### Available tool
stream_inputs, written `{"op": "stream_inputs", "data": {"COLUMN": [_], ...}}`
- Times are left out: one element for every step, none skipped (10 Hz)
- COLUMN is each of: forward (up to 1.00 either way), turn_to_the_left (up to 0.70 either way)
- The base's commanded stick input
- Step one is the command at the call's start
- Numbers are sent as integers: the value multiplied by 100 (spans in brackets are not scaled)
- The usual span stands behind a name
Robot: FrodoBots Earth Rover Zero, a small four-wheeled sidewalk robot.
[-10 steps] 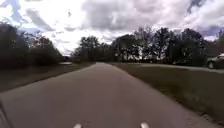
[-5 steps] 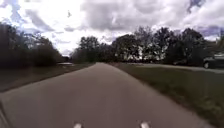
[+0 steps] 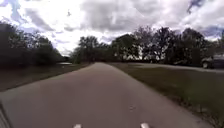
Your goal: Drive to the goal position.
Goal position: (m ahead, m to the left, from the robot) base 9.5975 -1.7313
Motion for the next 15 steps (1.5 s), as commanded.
{"op": "stream_inputs", "data": {"forward": [100, 100, 100, 100, 100, 100, 100, 100, 100, 100, 100, 100, 100, 100, 100], "turn_to_the_left": [0, 0, 0, 0, 0, 0, 0, 0, 0, 0, 0, 0, 0, 0, 0]}}
